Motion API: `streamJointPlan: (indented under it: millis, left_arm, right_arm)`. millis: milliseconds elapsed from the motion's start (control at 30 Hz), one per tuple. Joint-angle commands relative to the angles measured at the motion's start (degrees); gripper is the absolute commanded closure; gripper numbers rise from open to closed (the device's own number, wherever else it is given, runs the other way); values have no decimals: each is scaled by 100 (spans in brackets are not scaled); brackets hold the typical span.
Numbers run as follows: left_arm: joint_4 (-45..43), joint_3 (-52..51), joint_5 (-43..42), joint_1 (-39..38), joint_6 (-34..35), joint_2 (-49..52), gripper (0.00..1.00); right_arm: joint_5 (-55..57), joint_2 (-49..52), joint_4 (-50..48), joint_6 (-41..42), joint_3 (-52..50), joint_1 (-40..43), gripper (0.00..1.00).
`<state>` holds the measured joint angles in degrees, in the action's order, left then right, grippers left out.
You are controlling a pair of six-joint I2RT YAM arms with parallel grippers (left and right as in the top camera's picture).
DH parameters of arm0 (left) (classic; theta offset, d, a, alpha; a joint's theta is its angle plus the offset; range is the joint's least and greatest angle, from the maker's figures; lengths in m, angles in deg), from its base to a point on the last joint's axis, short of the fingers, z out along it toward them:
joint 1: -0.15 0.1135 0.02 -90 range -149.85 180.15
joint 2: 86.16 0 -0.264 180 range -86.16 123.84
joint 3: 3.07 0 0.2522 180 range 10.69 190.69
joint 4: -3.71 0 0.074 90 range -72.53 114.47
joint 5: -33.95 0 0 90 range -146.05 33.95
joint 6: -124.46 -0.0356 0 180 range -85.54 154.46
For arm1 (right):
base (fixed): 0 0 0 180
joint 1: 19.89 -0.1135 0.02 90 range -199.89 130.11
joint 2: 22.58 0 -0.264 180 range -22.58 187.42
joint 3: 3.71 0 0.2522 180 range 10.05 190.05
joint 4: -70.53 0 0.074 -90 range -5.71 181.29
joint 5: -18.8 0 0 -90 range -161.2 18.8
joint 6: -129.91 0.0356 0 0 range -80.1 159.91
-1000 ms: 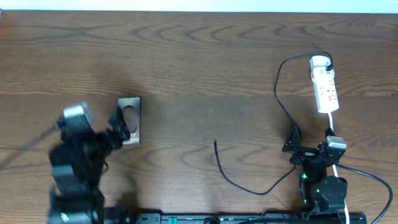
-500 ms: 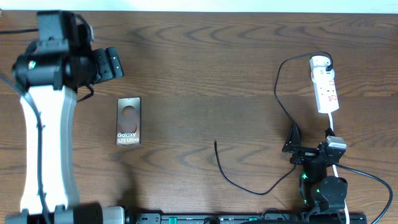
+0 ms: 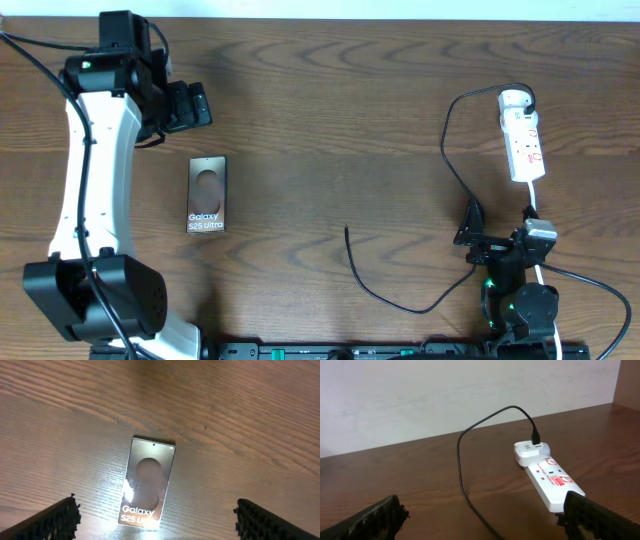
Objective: Plug charger to phone and switch on socket
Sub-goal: 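Move the left gripper over the silver phone and align with it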
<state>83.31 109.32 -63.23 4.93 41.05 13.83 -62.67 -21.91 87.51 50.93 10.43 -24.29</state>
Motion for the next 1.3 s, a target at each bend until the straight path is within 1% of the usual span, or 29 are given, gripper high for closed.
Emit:
streamJointPlan:
  millis: [0, 133, 200, 467, 1067, 1267]
  left_arm:
    - [116, 96, -9, -2, -66, 11, 2]
    - [81, 31, -9, -2, -1121, 13, 2]
    - [81, -31, -9, -2, -1305, 15, 2]
    - [72, -275, -11, -2, -1300, 332, 2]
    - [144, -382, -13, -9, -1211, 2092, 2]
    - [155, -544, -11, -9, -1213, 2197, 2]
  right_arm:
    - [-11, -33, 26, -83, -7, 46, 1]
    - [-11, -33, 26, -83, -7, 46, 1]
    - [-11, -33, 26, -83, -7, 46, 1]
    - [-11, -33, 26, -85, -7, 46, 1]
    - [-11, -33, 26, -83, -7, 46, 1]
    - [-11, -33, 26, -83, -7, 46, 1]
